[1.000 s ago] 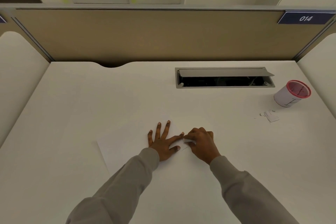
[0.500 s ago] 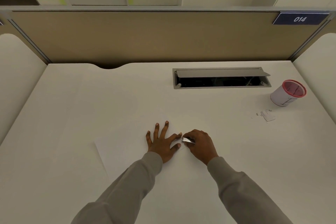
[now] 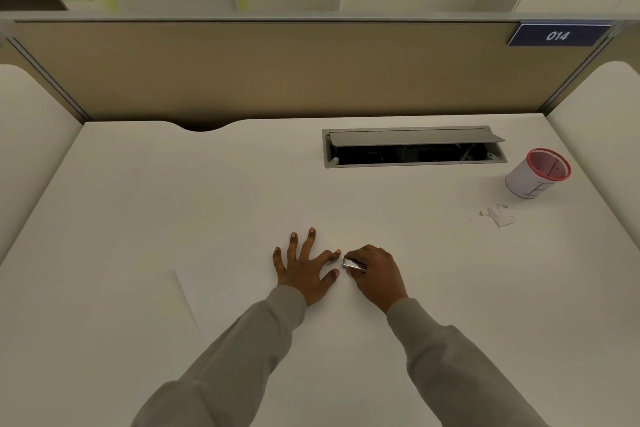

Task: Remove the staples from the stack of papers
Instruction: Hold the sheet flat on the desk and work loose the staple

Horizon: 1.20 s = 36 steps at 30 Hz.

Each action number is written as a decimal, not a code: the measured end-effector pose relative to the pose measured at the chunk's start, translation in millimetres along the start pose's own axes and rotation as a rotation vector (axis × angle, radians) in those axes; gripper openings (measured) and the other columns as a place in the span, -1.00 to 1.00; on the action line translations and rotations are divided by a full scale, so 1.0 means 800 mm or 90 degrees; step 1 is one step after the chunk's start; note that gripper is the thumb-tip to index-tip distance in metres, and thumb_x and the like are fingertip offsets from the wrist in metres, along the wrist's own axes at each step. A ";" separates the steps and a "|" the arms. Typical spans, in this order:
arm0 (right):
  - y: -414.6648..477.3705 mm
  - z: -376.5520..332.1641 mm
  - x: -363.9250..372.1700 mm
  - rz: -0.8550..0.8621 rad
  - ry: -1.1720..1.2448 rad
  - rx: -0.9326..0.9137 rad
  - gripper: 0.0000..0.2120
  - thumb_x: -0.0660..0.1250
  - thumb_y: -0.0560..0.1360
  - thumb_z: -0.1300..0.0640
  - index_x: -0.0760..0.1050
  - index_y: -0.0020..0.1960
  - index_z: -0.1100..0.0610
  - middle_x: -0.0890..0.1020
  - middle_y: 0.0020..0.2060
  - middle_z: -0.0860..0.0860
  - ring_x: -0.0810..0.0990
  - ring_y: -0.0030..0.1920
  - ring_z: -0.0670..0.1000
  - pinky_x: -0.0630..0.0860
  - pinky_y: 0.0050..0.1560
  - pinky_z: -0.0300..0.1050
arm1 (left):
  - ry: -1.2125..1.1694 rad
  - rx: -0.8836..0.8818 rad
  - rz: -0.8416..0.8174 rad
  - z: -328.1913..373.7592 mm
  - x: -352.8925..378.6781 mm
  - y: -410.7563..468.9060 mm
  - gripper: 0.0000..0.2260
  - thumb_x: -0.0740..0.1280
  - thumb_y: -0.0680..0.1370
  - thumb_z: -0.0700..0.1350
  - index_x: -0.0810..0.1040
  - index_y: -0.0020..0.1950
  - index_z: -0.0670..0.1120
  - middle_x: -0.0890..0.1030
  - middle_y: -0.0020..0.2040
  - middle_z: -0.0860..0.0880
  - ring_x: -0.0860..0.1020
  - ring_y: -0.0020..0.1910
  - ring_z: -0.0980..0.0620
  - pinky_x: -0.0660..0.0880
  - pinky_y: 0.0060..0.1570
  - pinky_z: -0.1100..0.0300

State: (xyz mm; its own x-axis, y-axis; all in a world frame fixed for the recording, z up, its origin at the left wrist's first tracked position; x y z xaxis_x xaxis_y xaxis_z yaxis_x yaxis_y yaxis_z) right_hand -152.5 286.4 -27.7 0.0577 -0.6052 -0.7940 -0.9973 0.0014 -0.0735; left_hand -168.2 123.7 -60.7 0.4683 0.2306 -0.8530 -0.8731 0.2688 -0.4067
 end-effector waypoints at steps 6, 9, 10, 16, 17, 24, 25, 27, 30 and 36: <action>-0.002 -0.002 0.000 0.008 -0.007 -0.004 -0.80 0.41 0.47 0.17 0.68 0.07 0.00 0.66 -0.08 -0.06 0.58 -0.07 0.01 0.54 -0.06 -0.11 | 0.000 -0.009 -0.007 0.003 -0.002 -0.001 -0.59 0.12 0.59 0.32 0.27 0.45 0.37 -0.25 0.63 0.10 -0.33 0.59 -0.15 -0.28 0.48 -0.32; -0.003 -0.003 -0.001 0.010 -0.012 0.001 -0.80 0.41 0.47 0.16 0.67 0.07 -0.01 0.66 -0.08 -0.06 0.56 -0.07 0.01 0.52 -0.07 -0.13 | 0.004 -0.012 -0.008 0.005 -0.003 -0.002 -0.58 0.13 0.59 0.31 0.26 0.46 0.37 -0.25 0.63 0.09 -0.32 0.59 -0.16 -0.27 0.48 -0.33; -0.003 -0.003 -0.001 0.008 -0.014 0.002 -0.80 0.41 0.48 0.16 0.67 0.08 -0.01 0.66 -0.07 -0.06 0.56 -0.06 0.00 0.51 -0.06 -0.13 | 0.005 -0.013 -0.008 0.006 -0.003 -0.003 -0.58 0.13 0.59 0.30 0.26 0.46 0.36 -0.25 0.64 0.09 -0.32 0.59 -0.16 -0.27 0.47 -0.34; -0.005 -0.004 -0.001 0.008 -0.030 0.001 -0.80 0.39 0.50 0.11 0.66 0.11 -0.01 0.65 -0.06 -0.06 0.55 -0.03 0.00 0.49 -0.04 -0.16 | -0.002 -0.015 0.013 0.008 0.000 -0.004 -0.60 0.09 0.61 0.29 0.26 0.46 0.35 -0.26 0.63 0.08 -0.34 0.58 -0.16 -0.27 0.47 -0.35; -0.005 -0.004 -0.001 0.010 -0.031 0.001 -0.79 0.39 0.50 0.11 0.66 0.12 -0.01 0.65 -0.06 -0.06 0.56 -0.02 0.00 0.49 -0.04 -0.17 | -0.001 -0.014 0.015 0.008 0.001 -0.004 -0.60 0.08 0.62 0.30 0.26 0.46 0.36 -0.27 0.63 0.08 -0.35 0.58 -0.16 -0.27 0.47 -0.35; -0.007 -0.010 -0.001 0.013 -0.074 -0.034 -0.81 0.38 0.51 0.11 0.67 0.10 -0.02 0.66 -0.07 -0.03 0.56 -0.03 0.05 0.51 -0.05 -0.04 | -0.004 -0.009 0.010 0.006 0.003 -0.004 -0.59 0.05 0.61 0.34 0.25 0.46 0.38 -0.29 0.63 0.10 -0.36 0.58 -0.15 -0.28 0.47 -0.34; -0.008 -0.012 -0.001 0.009 -0.088 -0.050 -0.82 0.38 0.51 0.10 0.67 0.08 -0.03 0.65 -0.08 -0.04 0.55 -0.03 0.06 0.50 -0.06 -0.02 | -0.008 -0.008 0.007 0.006 0.003 -0.004 -0.58 0.05 0.60 0.35 0.24 0.46 0.39 -0.30 0.62 0.11 -0.37 0.58 -0.14 -0.30 0.46 -0.33; -0.010 -0.014 0.002 -0.006 -0.110 -0.066 -0.82 0.37 0.51 0.08 0.67 0.09 -0.05 0.65 -0.06 -0.05 0.54 -0.01 0.06 0.46 -0.05 -0.03 | -0.014 -0.006 -0.009 0.004 0.004 -0.005 -0.57 0.06 0.59 0.36 0.20 0.47 0.42 -0.33 0.61 0.12 -0.39 0.57 -0.12 -0.32 0.46 -0.32; -0.010 -0.016 0.002 -0.009 -0.130 -0.072 -0.79 0.37 0.52 0.11 0.66 0.11 -0.06 0.65 -0.04 -0.06 0.54 0.01 0.06 0.42 -0.04 -0.04 | 0.005 0.002 -0.043 0.001 0.006 -0.004 -0.56 0.07 0.62 0.31 0.10 0.50 0.45 -0.37 0.60 0.11 -0.42 0.55 -0.13 -0.32 0.47 -0.31; -0.005 -0.026 0.005 -0.024 -0.133 -0.089 -0.74 0.37 0.50 0.17 0.67 0.11 -0.09 0.65 -0.04 -0.08 0.55 -0.01 0.05 0.37 -0.03 -0.05 | 0.021 0.011 -0.075 -0.001 0.008 -0.001 -0.57 0.05 0.66 0.23 0.01 0.50 0.48 -0.41 0.58 0.10 -0.45 0.54 -0.13 -0.31 0.47 -0.31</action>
State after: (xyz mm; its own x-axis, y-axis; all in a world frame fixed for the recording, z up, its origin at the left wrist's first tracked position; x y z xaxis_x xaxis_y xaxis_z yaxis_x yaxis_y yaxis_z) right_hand -149.3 267.7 -18.3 0.0888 -0.4252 -0.9008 -0.9900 -0.1369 -0.0330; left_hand -165.0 124.2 -66.0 0.5620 0.1657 -0.8104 -0.8100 0.3086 -0.4986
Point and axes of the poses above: each hand's wrist, its own y-axis towards the middle knuckle, its own x-axis out of the palm, z = x × y, the point moved 7 cm from there along y, towards the middle knuckle
